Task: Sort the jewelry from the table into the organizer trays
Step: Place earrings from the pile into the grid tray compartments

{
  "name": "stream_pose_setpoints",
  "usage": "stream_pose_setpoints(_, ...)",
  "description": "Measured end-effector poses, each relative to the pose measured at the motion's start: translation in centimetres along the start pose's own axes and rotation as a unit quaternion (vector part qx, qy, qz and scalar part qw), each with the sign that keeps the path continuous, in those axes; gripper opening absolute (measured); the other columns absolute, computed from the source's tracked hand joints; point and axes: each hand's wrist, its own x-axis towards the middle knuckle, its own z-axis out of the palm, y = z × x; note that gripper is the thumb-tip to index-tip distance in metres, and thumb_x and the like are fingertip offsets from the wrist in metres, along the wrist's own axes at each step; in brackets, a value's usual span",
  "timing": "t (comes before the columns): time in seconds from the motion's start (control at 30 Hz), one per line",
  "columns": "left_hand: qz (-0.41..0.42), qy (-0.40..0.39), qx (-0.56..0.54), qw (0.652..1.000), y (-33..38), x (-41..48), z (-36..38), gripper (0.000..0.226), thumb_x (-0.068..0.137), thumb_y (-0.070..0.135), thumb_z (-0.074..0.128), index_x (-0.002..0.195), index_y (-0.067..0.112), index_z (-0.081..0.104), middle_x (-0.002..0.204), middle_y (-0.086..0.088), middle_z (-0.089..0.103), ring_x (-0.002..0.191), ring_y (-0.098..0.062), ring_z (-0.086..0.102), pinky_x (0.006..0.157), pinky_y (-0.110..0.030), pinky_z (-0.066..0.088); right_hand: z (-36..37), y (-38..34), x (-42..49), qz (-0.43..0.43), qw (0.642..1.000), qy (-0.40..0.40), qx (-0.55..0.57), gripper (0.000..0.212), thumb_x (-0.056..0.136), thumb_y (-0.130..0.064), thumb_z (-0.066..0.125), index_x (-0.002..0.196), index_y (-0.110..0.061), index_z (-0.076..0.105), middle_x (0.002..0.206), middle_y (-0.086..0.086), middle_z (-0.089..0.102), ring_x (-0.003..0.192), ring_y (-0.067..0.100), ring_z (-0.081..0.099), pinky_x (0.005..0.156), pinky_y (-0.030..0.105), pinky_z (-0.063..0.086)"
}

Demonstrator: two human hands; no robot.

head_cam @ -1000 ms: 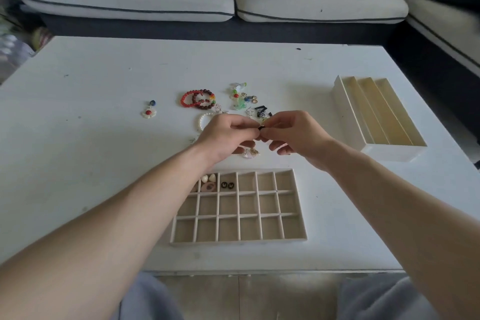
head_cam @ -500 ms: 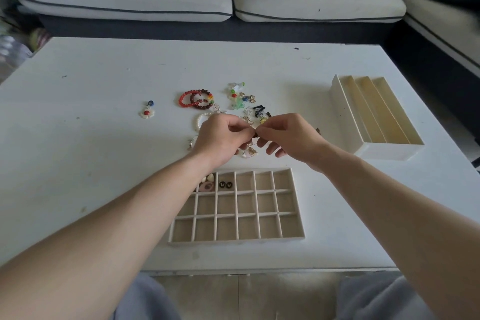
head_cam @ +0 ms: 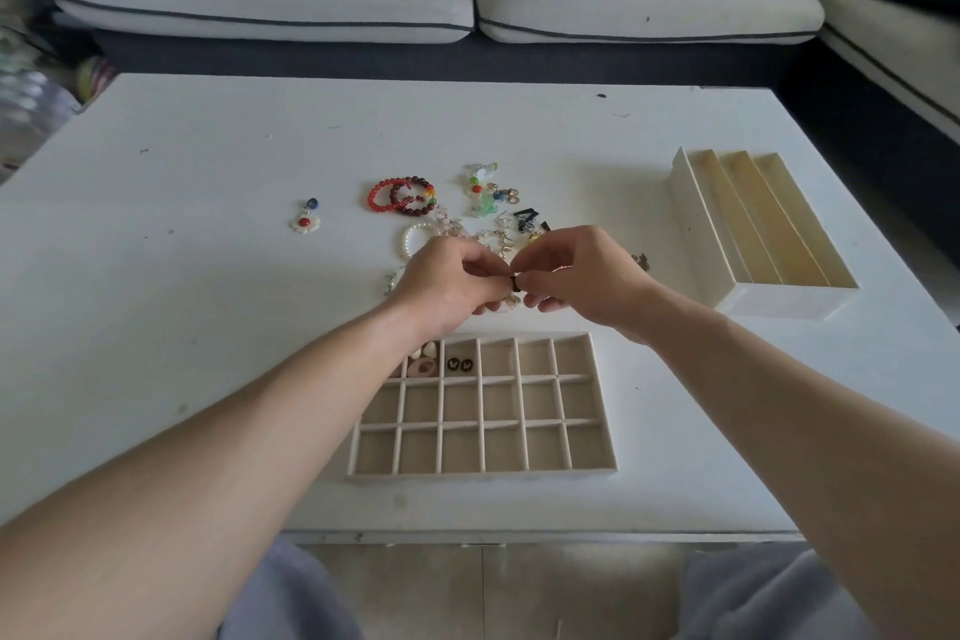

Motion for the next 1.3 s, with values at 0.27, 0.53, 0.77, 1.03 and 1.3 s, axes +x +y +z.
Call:
stream_pose_setpoints(0.27,-0.042,-0.024,-0.056,0.997,-0.6,-0.4,-0.7,0.005,0.088,0.007,0.076,0.093,0.010,0.075,0.079,-0.005,0.076,0.071,-0.012,0.070,0.070,-0.024,0.057,0.5,-0.4,-0.2,-0.004,1.000,-0.011,-0.016,0.010,0.085,0.000,0.070,0.089,-0.007,0.076,0.076,0.010,0.076,0.067,0.012,0.069,0.072,0.030,0.061)
stream_pose_setpoints(0.53,-0.070,-0.024,-0.026,0.997,-0.8,-1.0,-1.2,0.005,0.091,0.009,0.072,0.095,0.011,0.074,0.080,-0.003,0.077,0.069,-0.009,0.070,0.060,-0.019,0.054,1.0,-0.3,-0.3,0.000,0.998,-0.029,-0.049,0.017,0.086,-0.001,0.070,0.090,-0.018,0.074,0.080,0.003,0.072,0.065,0.011,0.064,0.065,0.028,0.058)
stream_pose_setpoints(0.77,-0.053,-0.004,0.087,0.995,-1.4,-0.9,-2.0,0.009,0.092,0.017,0.067,0.090,0.021,0.074,0.081,0.006,0.077,0.069,-0.007,0.066,0.051,-0.011,0.042,1.6,-0.5,-1.1,0.042,0.986,-0.122,-0.107,0.019,0.086,-0.001,0.066,0.087,-0.017,0.077,0.074,0.004,0.075,0.064,0.011,0.069,0.064,0.024,0.057)
stream_pose_setpoints(1.03,-0.037,-0.024,0.168,0.985,-1.8,-1.2,-1.8,0.009,0.090,0.017,0.068,0.091,0.020,0.076,0.085,0.012,0.072,0.082,-0.005,0.064,0.065,-0.019,0.044,3.5,-0.5,-1.2,0.027,0.972,-0.102,-0.212,0.018,0.082,-0.011,0.073,0.086,-0.028,0.079,0.076,-0.011,0.073,0.057,-0.004,0.060,0.056,0.011,0.043)
stream_pose_setpoints(1.3,-0.016,-0.035,0.226,0.973,-2.5,-1.0,-2.1,0.013,0.088,0.016,0.073,0.085,0.029,0.074,0.089,0.017,0.067,0.094,-0.010,0.066,0.087,-0.027,0.052,5.2,-0.4,-1.4,0.046,0.954,-0.029,-0.295,0.019,0.079,-0.015,0.076,0.073,-0.033,0.071,0.084,-0.009,0.070,0.073,0.015,0.068,0.068,0.034,0.059)
